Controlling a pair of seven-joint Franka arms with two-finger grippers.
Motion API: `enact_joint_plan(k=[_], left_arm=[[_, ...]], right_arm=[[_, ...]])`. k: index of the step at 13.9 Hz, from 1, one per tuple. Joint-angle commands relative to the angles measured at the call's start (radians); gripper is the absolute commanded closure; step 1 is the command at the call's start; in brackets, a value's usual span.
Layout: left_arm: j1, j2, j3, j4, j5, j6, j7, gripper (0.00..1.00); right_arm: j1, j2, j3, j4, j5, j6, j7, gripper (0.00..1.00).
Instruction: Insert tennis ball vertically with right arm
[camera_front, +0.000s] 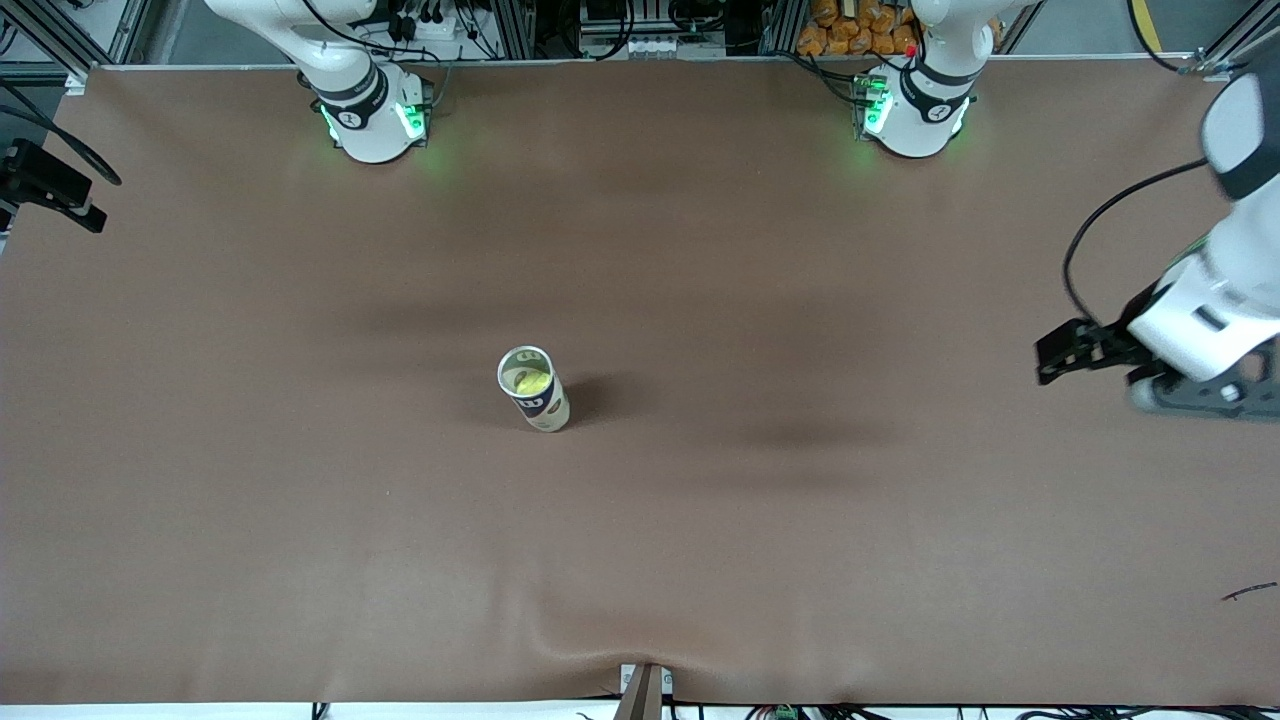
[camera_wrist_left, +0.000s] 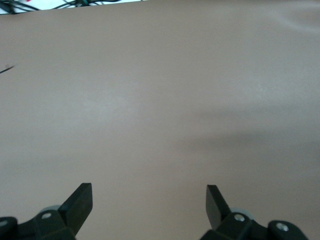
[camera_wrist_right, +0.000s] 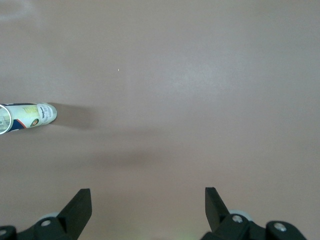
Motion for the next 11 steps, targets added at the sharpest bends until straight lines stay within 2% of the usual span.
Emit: enact_joint_plan(k=[1, 3, 5, 7, 10, 11], left_arm=[[-0.022, -0.117, 0.048, -0.061, -0.046, -0.053, 0.007, 0.00], [-0.054, -0.201, 0.103, -0.141, -0.102, -0.060, 0.005, 0.00], [-0.139, -0.285, 0.207, -0.225, -0.156, -0.061, 0.004, 0.00], [-0.247, -0.330, 0.313, -0.264, -0.158, -0.092, -0.016, 0.00], [-0.299, -0.379, 0.361, -0.308, -0.158, -0.107, -0.034, 0.00], [-0.337, -0.402, 0.406, -0.321, -0.156, -0.121, -0.048, 0.00]], right_arm=[[0.009, 0.007, -0.004, 0.023, 0.011, -0.019, -0.012, 0.00], [0.008, 0.007, -0.004, 0.021, 0.011, -0.019, -0.012, 0.00], [0.008, 0.007, -0.004, 0.021, 0.011, -0.019, -0.012, 0.00], [0.009, 0.007, -0.004, 0.021, 0.011, -0.017, -0.012, 0.00], [0.009, 0.007, -0.004, 0.021, 0.011, -0.017, -0.018, 0.00], [0.009, 0.007, -0.004, 0.021, 0.011, -0.016, -0.020, 0.00]])
